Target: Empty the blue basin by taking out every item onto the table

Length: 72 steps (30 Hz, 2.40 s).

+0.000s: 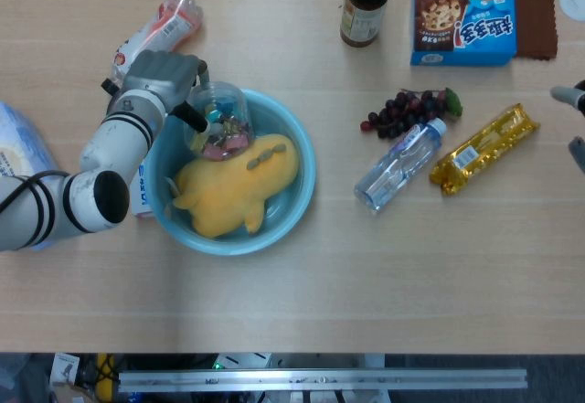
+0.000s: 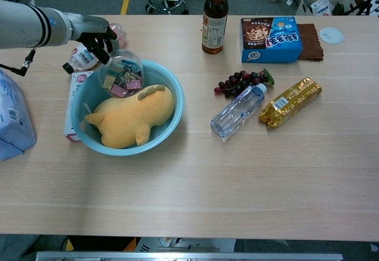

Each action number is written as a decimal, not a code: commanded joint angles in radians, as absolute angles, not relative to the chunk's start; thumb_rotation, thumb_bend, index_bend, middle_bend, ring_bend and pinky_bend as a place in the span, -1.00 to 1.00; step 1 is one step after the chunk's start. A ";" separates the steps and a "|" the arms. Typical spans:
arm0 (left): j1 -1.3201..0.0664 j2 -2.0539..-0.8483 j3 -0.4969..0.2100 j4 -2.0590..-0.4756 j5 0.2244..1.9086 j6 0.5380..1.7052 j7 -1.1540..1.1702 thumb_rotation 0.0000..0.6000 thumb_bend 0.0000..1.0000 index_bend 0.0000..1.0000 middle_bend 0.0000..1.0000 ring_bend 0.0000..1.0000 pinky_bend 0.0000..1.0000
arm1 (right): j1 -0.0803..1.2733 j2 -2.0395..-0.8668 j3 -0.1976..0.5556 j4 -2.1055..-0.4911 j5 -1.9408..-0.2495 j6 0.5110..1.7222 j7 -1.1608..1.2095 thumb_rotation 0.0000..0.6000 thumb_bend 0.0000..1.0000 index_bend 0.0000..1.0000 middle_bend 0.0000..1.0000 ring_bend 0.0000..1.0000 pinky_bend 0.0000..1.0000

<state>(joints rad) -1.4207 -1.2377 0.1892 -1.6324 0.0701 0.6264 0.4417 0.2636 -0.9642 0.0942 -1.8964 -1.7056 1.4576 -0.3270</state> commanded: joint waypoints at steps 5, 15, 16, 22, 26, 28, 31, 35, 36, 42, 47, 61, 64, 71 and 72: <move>-1.392 -1.186 0.181 -1.692 0.137 0.628 0.417 0.94 -0.59 -0.10 -0.24 -0.34 -0.14 | 0.263 -0.964 0.099 -1.901 -1.708 1.460 -0.327 1.00 -0.43 -0.38 -0.20 -0.43 -0.09; -1.360 -1.150 0.153 -1.735 0.212 0.631 0.373 1.00 -0.57 -0.01 -0.14 -0.21 -0.06 | 0.260 -0.967 0.103 -1.908 -1.711 1.460 -0.333 1.00 -0.42 -0.38 -0.20 -0.43 -0.09; -1.355 -1.142 0.147 -1.740 0.221 0.630 0.365 1.00 -0.57 0.00 -0.13 -0.19 -0.05 | 0.260 -0.966 0.104 -1.909 -1.711 1.460 -0.334 1.00 -0.42 -0.38 -0.20 -0.43 -0.09; -1.327 -1.091 0.118 -1.768 0.269 0.622 0.318 1.00 -0.57 0.05 -0.09 -0.15 -0.01 | 0.261 -0.967 0.107 -1.912 -1.711 1.455 -0.334 1.00 -0.43 -0.38 -0.20 -0.43 -0.09; -1.289 -1.031 0.079 -1.796 0.325 0.622 0.259 1.00 -0.56 0.05 -0.08 -0.15 0.00 | 0.262 -0.968 0.108 -1.914 -1.714 1.454 -0.334 1.00 -0.42 -0.38 -0.20 -0.43 -0.09; -1.264 -1.000 0.059 -1.805 0.359 0.627 0.230 1.00 -0.57 0.05 -0.08 -0.15 0.00 | 0.262 -0.968 0.108 -1.915 -1.715 1.453 -0.333 1.00 -0.42 -0.38 -0.20 -0.43 -0.09; -1.238 -0.976 0.045 -1.809 0.390 0.634 0.204 1.00 -0.57 0.05 -0.08 -0.15 0.00 | 0.261 -0.969 0.107 -1.916 -1.717 1.453 -0.332 1.00 -0.42 -0.38 -0.20 -0.43 -0.09; -1.180 -0.934 0.036 -1.794 0.449 0.653 0.167 1.00 -0.56 0.05 -0.09 -0.16 0.00 | 0.261 -0.971 0.104 -1.916 -1.721 1.448 -0.334 1.00 -0.42 -0.38 -0.20 -0.43 -0.09; -1.167 -0.934 0.035 -1.786 0.464 0.663 0.163 1.00 -0.57 0.05 -0.09 -0.16 0.00 | 0.261 -0.972 0.104 -1.916 -1.721 1.448 -0.334 1.00 -0.42 -0.38 -0.20 -0.43 -0.09; -1.103 -0.973 0.057 -1.704 0.505 0.744 0.196 1.00 -0.56 0.04 -0.11 -0.19 0.00 | 0.260 -0.971 0.100 -1.924 -1.732 1.446 -0.338 1.00 -0.42 -0.38 -0.20 -0.43 -0.09; -1.082 -1.010 0.069 -1.637 0.476 0.748 0.233 1.00 -0.56 0.04 -0.12 -0.22 0.00 | 0.258 -0.970 0.097 -1.929 -1.736 1.444 -0.341 1.00 -0.42 -0.38 -0.20 -0.43 -0.09; -1.049 -1.103 0.114 -1.553 0.443 0.729 0.358 1.00 -0.57 -0.01 -0.17 -0.32 -0.06 | 0.256 -0.968 0.093 -1.932 -1.739 1.436 -0.335 1.00 -0.42 -0.38 -0.20 -0.43 -0.09; -1.050 -1.116 0.122 -1.551 0.431 0.724 0.385 1.00 -0.57 -0.08 -0.22 -0.40 -0.10 | 0.255 -0.967 0.092 -1.933 -1.740 1.436 -0.334 1.00 -0.42 -0.38 -0.20 -0.43 -0.09; -1.060 -1.104 0.126 -1.583 0.402 0.712 0.418 1.00 -0.57 -0.45 -0.55 -0.74 -0.24 | 0.251 -0.963 0.091 -1.930 -1.739 1.437 -0.329 1.00 -0.42 -0.38 -0.20 -0.43 -0.09; -1.060 -1.099 0.125 -1.591 0.402 0.713 0.419 1.00 -0.57 -0.52 -0.59 -0.77 -0.26 | 0.251 -0.964 0.091 -1.929 -1.738 1.437 -0.329 1.00 -0.42 -0.38 -0.20 -0.43 -0.09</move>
